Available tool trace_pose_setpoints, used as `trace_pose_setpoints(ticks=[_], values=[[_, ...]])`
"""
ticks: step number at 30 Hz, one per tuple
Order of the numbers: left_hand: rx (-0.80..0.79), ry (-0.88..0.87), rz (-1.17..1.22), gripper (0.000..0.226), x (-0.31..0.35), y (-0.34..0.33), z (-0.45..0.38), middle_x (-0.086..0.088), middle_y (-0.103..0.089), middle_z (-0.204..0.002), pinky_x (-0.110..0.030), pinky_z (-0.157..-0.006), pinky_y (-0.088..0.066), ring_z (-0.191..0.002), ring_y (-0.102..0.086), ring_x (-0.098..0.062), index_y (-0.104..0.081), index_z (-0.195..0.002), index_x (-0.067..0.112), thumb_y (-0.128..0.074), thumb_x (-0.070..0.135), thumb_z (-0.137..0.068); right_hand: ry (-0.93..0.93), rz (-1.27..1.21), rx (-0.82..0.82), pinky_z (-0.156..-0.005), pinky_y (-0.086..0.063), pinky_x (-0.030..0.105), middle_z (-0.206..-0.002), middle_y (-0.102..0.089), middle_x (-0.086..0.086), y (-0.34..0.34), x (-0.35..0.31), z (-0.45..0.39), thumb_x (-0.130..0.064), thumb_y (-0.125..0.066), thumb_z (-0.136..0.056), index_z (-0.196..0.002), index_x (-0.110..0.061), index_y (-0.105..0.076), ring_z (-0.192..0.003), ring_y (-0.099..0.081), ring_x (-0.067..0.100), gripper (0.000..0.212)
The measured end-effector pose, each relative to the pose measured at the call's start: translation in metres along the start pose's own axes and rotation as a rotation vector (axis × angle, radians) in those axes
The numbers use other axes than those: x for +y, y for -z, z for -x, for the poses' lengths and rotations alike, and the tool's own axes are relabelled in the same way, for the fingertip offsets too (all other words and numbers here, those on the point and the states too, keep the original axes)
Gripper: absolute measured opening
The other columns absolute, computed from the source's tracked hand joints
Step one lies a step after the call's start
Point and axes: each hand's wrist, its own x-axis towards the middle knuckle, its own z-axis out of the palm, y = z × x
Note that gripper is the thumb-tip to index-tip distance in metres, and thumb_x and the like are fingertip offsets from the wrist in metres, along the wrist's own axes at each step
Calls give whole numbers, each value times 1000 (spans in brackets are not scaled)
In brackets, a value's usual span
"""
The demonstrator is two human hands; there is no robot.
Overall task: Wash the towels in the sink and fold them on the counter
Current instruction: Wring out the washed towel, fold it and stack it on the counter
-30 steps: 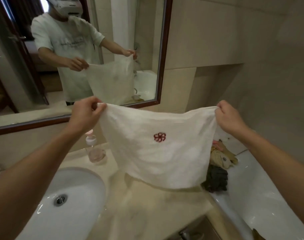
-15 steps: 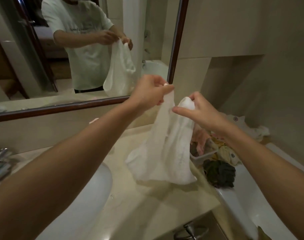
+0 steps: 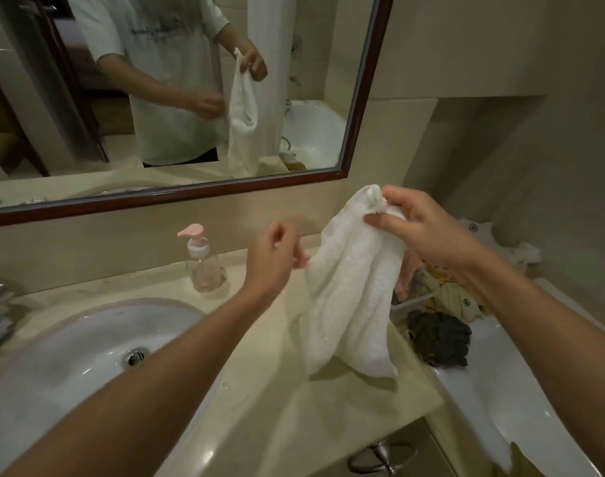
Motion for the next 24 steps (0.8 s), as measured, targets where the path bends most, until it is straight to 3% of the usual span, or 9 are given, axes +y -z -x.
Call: trace_pose_setpoints(ticks=[3,6,7,9,12,15,17,20,24], values=[[-143,103,-293,20,-90,1,26,5,-72,-81,-36,-78,-55,-79,-67,-13,-68,-81,22,-57,14,-94,-14,6,48,-92,-58,41,-110,-67,-7,-2,5,1,-29,-60,-98,-114,-23,-66,-100,-67,9,18],[-425,144,-361,30,-130,-6,41,16,-67,-116,-24,-92,-48,-109,-60,-2,-68,-118,27,-62,17,-90,-15,15,73,-90,-58,42,-111,-67,-4,-3,9,1,-29,-60,-99,-116,-21,-65,-100,-67,12,20],[-492,121,-384,30,-135,-8,41,18,-67,-114,-24,-90,-50,-107,-61,-1,-68,-118,29,-64,23,-89,-18,20,80,-90,-58,44,-111,-67,-3,-3,11,1,-29,-60,-99,-116,-19,-65,-100,-67,13,21],[-554,41,-527,23,-138,-10,36,12,-69,-90,-33,-79,-54,-85,-63,-7,-71,-94,24,-62,42,-83,-25,28,98,-90,-58,46,-112,-67,-2,-3,15,0,-29,-60,-99,-117,-18,-65,-101,-67,15,21],[-610,-46,-666,48,-146,0,29,-5,-61,-71,-43,-68,-48,-66,-57,-19,-62,-71,12,-58,59,-73,-47,32,147,-91,-57,47,-112,-67,-3,0,25,2,-29,-60,-99,-117,-18,-65,-102,-66,14,22],[-658,-84,-678,51,-154,18,30,4,-65,-87,-36,-74,-49,-85,-56,-13,-68,-83,18,-57,68,-73,-63,39,183,-92,-57,47,-111,-67,-5,5,34,7,-29,-60,-99,-118,-17,-66,-102,-66,12,23],[-709,-205,-815,54,-156,30,27,13,-63,-101,-30,-80,-46,-98,-51,-10,-69,-100,26,-49,71,-79,-80,65,176,-92,-57,46,-111,-67,-5,5,37,9,-29,-60,-99,-117,-18,-66,-101,-65,11,22],[-733,-324,-1200,40,-151,46,14,10,-62,-107,-31,-82,-43,-100,-54,-16,-62,-116,31,-40,58,-95,-110,108,145,-92,-56,46,-111,-66,-6,2,38,10,-31,-60,-99,-115,-21,-65,-101,-64,11,20],[-527,-240,-1593,28,-131,56,5,1,-63,-107,-33,-82,-47,-97,-61,-21,-59,-115,23,-40,35,-99,-103,152,129,-94,-55,45,-110,-65,-9,-2,36,10,-33,-59,-99,-114,-25,-65,-101,-62,9,18]])
